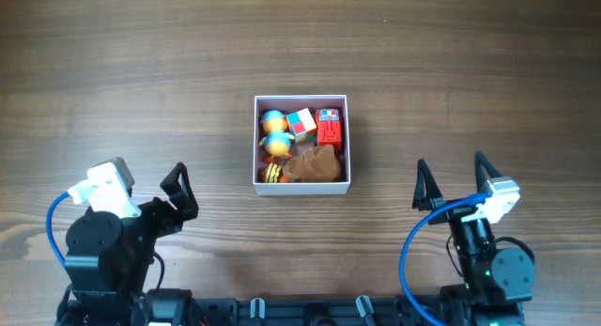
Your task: Pack container
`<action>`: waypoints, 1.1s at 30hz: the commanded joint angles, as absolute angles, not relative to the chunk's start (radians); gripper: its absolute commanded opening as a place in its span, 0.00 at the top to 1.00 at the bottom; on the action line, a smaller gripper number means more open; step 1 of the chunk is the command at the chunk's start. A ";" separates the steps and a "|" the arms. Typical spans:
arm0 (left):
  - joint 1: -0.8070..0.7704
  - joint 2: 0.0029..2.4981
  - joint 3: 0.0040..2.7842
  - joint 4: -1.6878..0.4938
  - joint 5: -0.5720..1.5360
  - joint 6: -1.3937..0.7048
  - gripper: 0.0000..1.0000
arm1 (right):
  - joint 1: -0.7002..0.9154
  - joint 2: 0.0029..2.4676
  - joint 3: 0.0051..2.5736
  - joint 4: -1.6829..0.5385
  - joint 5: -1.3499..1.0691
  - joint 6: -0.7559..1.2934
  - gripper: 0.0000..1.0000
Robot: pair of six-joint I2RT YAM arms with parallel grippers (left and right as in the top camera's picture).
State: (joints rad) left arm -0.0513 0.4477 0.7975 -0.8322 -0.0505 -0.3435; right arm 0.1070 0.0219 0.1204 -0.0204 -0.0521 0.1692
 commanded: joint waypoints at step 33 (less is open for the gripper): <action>-0.017 0.025 0.519 -0.863 -0.026 -0.311 0.00 | 0.107 0.011 0.005 0.002 -0.053 0.141 0.00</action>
State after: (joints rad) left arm -0.0246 0.1326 0.6540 -0.9375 -0.0540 -0.3275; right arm 0.1070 0.0181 0.0063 0.0006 -0.0483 0.1524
